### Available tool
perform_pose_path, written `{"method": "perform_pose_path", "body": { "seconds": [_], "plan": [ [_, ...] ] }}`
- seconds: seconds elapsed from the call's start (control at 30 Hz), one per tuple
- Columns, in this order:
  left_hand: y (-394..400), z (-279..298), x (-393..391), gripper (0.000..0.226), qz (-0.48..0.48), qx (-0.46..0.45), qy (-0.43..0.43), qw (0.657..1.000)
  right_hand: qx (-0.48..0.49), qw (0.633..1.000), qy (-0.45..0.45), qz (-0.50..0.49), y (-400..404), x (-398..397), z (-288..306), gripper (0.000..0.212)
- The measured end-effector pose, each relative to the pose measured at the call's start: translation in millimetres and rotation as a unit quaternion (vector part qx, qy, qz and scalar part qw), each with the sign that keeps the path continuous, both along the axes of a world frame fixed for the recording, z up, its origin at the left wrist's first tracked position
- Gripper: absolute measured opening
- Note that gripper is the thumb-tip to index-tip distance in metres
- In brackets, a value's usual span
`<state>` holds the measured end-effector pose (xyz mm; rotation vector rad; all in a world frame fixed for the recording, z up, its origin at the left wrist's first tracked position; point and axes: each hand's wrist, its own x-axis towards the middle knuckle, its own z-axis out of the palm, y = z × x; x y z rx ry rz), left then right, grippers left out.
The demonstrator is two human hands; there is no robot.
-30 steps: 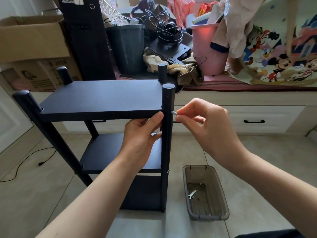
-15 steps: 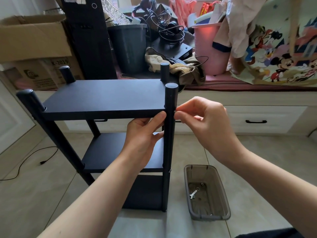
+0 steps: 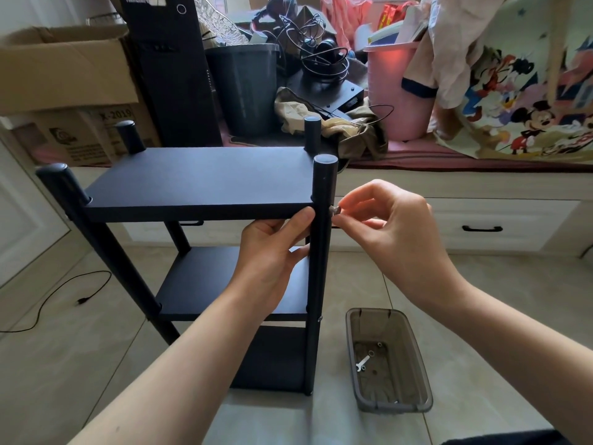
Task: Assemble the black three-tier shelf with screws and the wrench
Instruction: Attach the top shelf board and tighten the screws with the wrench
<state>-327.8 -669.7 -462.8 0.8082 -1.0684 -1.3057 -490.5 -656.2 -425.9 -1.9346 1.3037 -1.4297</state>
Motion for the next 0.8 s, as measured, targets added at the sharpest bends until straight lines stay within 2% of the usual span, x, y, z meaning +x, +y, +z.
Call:
{"method": "perform_pose_path", "body": {
  "seconds": [0.3, 0.8],
  "plan": [
    [0.7, -0.1, 1.1, 0.019, -0.002, -0.004, -0.002, 1.000, 0.002, 1.000, -0.003, -0.007, -0.7, 0.5, 1.8, 0.009],
    [1.3, 1.6, 1.3, 0.019, -0.005, -0.012, -0.009, 1.000, -0.025, 0.998, 0.044, -0.029, -0.4, 2.0, 1.6, 0.009]
  ]
}}
